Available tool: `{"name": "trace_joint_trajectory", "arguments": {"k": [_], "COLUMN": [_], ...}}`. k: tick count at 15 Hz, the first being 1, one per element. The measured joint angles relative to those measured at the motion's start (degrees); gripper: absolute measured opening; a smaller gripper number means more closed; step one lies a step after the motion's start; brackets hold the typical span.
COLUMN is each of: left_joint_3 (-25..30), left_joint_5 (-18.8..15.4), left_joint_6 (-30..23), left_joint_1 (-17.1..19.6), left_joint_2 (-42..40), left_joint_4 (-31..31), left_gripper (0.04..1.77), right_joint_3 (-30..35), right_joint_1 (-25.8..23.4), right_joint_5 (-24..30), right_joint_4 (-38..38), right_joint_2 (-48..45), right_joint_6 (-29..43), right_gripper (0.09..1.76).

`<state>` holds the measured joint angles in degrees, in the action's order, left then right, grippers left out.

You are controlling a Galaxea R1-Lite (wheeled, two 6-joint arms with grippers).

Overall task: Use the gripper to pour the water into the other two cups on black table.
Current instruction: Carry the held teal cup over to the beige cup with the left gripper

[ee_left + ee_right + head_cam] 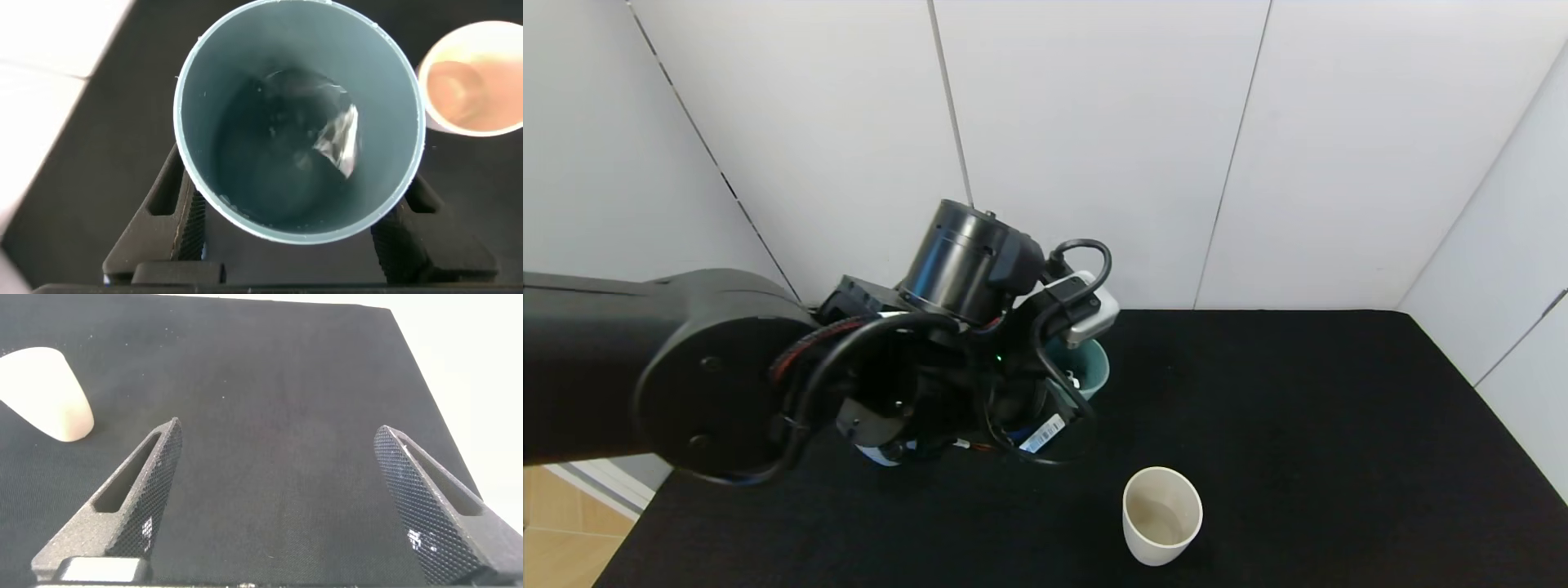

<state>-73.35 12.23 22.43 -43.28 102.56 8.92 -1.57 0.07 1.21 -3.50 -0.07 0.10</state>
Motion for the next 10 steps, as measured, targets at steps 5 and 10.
{"name": "trace_joint_trajectory", "arguments": {"k": [5, 10], "left_joint_3": [-1.01, -0.90], "left_joint_5": [6.40, 8.63], "left_joint_6": [5.60, 9.20], "left_joint_1": [-1.12, -4.10], "left_joint_2": [5.57, 7.45], "left_joint_4": [-0.85, -0.61], "left_gripper": [1.14, 1.14], "right_joint_3": [0.00, 0.00], "right_joint_1": [0.00, 0.00], "right_joint_5": [0.00, 0.00], "right_joint_4": [0.00, 0.02], "right_joint_2": [0.00, 0.00], "right_joint_6": [0.00, -0.02], "right_gripper": [1.71, 1.71]}}
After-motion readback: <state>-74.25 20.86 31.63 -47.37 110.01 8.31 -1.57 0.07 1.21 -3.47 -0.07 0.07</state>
